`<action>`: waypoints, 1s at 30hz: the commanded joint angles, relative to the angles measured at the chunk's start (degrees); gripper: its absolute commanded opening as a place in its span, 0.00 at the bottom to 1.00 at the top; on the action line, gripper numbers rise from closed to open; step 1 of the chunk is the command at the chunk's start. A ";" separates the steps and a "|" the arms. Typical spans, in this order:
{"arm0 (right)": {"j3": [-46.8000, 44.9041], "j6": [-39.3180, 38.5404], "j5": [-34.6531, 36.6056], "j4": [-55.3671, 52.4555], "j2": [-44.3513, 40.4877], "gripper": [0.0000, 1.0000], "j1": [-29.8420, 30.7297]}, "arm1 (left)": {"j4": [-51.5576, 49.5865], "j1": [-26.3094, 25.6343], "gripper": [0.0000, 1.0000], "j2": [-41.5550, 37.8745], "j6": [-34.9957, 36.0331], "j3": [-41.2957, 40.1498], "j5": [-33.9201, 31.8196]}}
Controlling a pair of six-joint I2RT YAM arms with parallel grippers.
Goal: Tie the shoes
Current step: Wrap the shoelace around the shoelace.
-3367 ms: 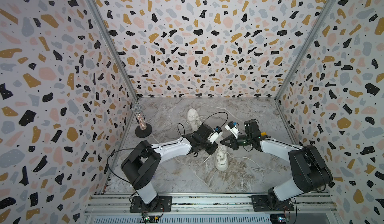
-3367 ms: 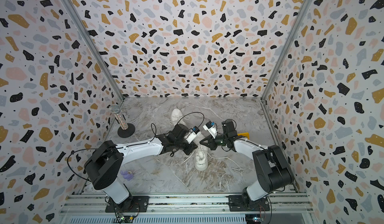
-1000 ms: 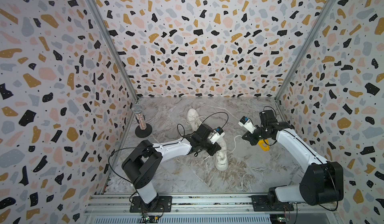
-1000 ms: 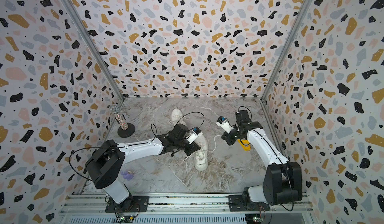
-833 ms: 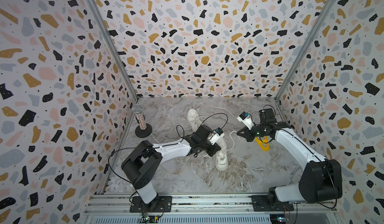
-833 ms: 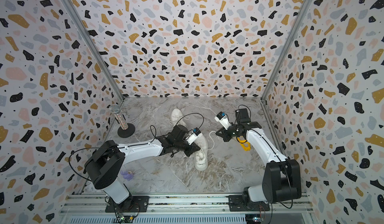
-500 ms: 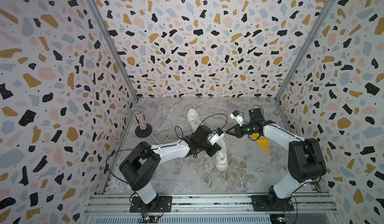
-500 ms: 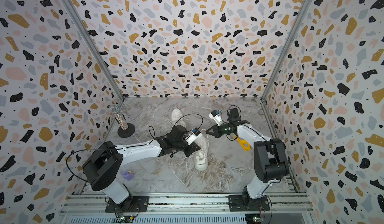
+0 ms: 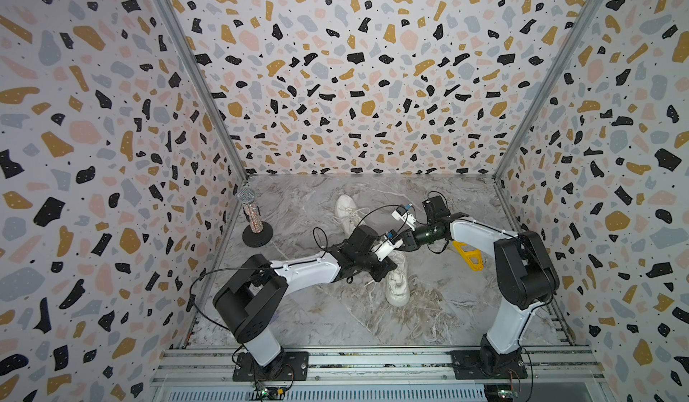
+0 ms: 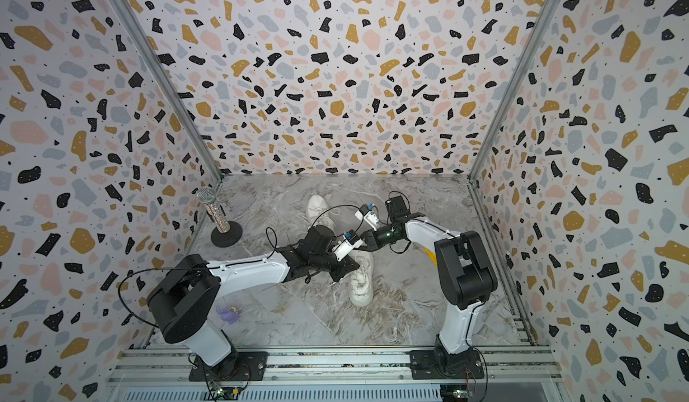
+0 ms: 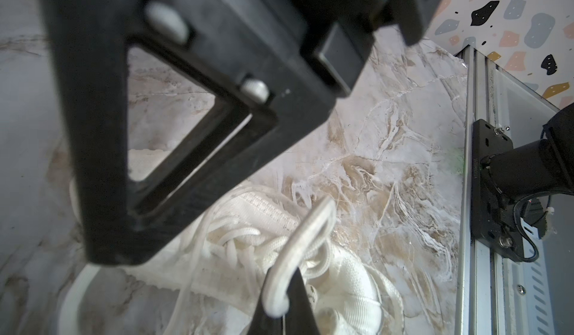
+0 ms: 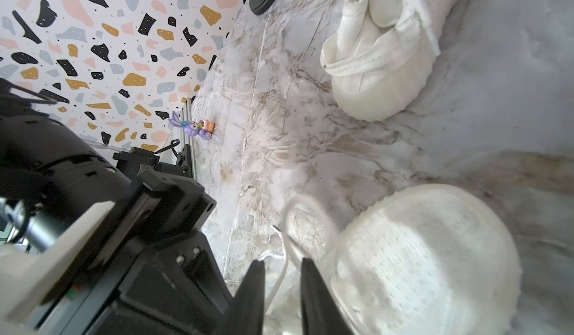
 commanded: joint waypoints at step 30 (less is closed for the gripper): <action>-22.78 0.57 -8.41 18.28 -17.61 0.42 -3.53 | 0.36 1.84 0.00 1.72 -0.74 2.93 8.30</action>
